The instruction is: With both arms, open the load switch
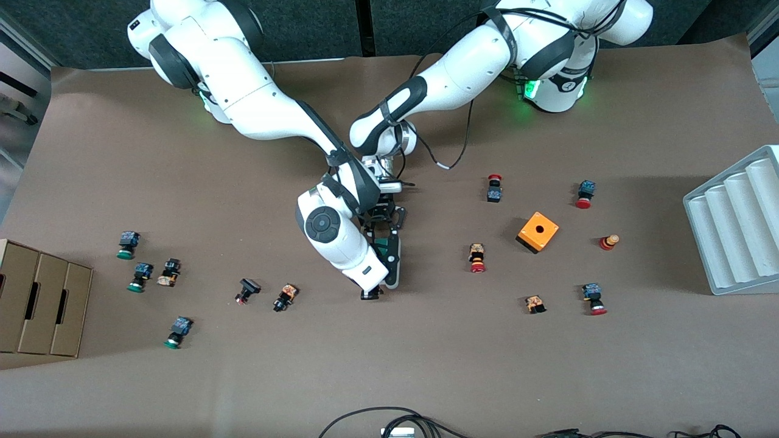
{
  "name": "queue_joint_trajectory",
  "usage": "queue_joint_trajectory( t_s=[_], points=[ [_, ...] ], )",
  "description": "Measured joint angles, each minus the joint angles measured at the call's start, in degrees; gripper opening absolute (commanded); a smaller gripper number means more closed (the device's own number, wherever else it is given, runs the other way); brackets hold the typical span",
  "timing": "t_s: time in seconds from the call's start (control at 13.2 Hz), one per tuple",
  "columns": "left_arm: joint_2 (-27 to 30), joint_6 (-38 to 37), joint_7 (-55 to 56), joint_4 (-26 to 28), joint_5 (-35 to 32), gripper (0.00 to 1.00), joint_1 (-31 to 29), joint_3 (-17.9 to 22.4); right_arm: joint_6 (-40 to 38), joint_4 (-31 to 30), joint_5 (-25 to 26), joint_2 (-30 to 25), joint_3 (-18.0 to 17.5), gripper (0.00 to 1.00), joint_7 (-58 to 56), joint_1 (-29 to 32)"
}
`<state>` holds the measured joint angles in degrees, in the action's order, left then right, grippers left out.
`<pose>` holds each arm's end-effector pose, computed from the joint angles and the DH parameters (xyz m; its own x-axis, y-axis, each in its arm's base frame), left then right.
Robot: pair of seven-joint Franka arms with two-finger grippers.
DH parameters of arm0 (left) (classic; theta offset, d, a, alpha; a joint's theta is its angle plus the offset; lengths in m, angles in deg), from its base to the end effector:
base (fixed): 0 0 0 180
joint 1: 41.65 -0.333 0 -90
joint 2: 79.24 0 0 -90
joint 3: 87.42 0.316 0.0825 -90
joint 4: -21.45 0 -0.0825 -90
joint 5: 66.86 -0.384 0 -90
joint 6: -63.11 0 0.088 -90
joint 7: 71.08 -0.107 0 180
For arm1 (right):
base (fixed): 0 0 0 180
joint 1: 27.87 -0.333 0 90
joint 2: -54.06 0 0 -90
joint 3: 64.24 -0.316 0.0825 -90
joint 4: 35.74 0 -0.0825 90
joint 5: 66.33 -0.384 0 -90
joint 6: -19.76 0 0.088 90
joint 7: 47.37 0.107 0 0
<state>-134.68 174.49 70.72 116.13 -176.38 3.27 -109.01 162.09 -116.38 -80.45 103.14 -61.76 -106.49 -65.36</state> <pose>0.3401 -0.5644 0.0739 0.4036 0.0310 0.9144 0.0486 -0.9987 0.0124 0.6108 0.4354 0.2109 0.0735 0.9680 0.2398 0.9903 -0.0993 0.0973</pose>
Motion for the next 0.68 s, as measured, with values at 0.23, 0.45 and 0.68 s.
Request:
queue_joint_trajectory(
  t_s=[0.23,0.45,0.68],
  points=[
    [0.00,0.00,0.00,0.00,-0.01,0.08,0.00,0.00,0.00,-0.13,0.00,0.00,0.00,0.48,0.00,-0.01],
    [0.00,0.00,0.00,0.00,-0.02,0.08,0.00,0.01,-0.03,-0.26,0.00,0.00,-0.02,0.40,0.00,-0.09],
    [0.00,0.00,0.00,0.01,-0.02,0.08,0.00,0.01,-0.08,-0.49,0.00,0.01,-0.01,0.38,0.00,-0.42]
  ],
)
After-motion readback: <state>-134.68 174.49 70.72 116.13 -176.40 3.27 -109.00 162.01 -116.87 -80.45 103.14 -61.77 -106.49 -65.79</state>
